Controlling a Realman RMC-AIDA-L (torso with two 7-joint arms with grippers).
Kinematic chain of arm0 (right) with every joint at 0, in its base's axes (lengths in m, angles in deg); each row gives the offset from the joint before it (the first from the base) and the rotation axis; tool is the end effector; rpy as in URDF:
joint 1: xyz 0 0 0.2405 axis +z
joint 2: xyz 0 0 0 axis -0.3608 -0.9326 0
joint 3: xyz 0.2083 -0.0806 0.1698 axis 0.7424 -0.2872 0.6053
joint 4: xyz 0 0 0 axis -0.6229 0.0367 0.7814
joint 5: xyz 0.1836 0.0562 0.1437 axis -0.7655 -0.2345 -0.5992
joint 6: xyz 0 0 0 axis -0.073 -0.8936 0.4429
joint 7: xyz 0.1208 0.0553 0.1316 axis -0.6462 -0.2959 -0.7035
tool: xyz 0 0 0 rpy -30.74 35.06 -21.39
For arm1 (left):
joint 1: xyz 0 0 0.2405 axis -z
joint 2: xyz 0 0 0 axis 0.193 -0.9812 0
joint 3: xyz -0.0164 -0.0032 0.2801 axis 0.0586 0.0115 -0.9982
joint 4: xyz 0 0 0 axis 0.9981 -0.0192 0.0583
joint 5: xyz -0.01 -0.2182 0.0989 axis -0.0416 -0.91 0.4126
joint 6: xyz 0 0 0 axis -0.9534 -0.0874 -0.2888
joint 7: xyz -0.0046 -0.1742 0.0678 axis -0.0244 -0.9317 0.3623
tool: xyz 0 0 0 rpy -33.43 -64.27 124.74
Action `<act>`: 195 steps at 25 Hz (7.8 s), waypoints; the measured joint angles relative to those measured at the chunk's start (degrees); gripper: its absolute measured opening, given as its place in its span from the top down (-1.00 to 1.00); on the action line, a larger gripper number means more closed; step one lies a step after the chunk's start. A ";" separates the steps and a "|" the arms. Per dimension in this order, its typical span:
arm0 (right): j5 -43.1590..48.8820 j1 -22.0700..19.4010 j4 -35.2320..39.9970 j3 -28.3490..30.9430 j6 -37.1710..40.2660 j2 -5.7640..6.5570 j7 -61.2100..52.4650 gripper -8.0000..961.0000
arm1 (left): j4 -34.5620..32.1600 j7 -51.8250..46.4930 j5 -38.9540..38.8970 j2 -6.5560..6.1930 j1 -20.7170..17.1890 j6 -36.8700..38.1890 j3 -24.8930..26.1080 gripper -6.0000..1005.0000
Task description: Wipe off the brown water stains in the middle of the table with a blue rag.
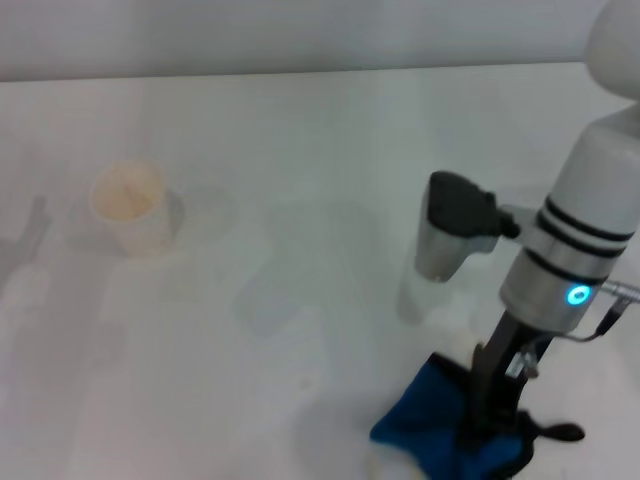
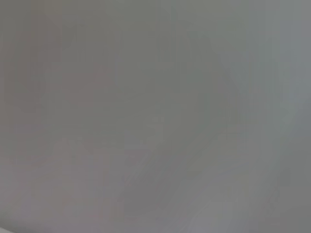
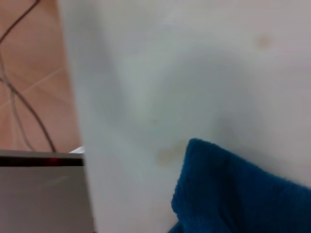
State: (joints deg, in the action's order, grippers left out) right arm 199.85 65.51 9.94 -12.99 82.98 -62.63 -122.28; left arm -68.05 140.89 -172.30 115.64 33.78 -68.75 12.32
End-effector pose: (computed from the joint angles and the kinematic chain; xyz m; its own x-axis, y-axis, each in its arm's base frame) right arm 0.2668 0.3318 -0.1185 0.7159 -0.4307 0.5495 -0.5636 -0.8211 0.0905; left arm -0.3903 0.3715 -0.0243 0.3549 0.0340 0.9343 0.9237 -0.1674 -0.3447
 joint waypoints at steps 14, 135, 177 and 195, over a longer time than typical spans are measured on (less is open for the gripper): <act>20.23 2.09 0.59 14.48 -1.98 0.56 -0.34 0.87 | -0.16 0.61 0.15 0.03 0.27 1.39 -0.15 -0.73; -6.45 -0.01 -0.99 5.71 -27.58 -0.16 -5.63 0.89 | -1.66 0.37 0.05 0.25 1.51 1.86 -0.27 -0.73; -28.99 -16.81 12.36 24.29 -39.12 -0.03 2.41 -0.40 | -1.47 0.28 0.34 0.29 0.59 0.66 -0.44 -0.73; -99.22 -21.57 -25.86 37.49 -21.16 -0.38 88.17 -0.64 | -1.66 0.46 0.43 0.12 1.31 0.57 -0.44 -0.73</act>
State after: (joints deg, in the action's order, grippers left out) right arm 100.64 43.95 -15.92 24.50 61.82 -63.01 -34.11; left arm -69.70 141.35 -171.87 115.76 35.09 -68.17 11.88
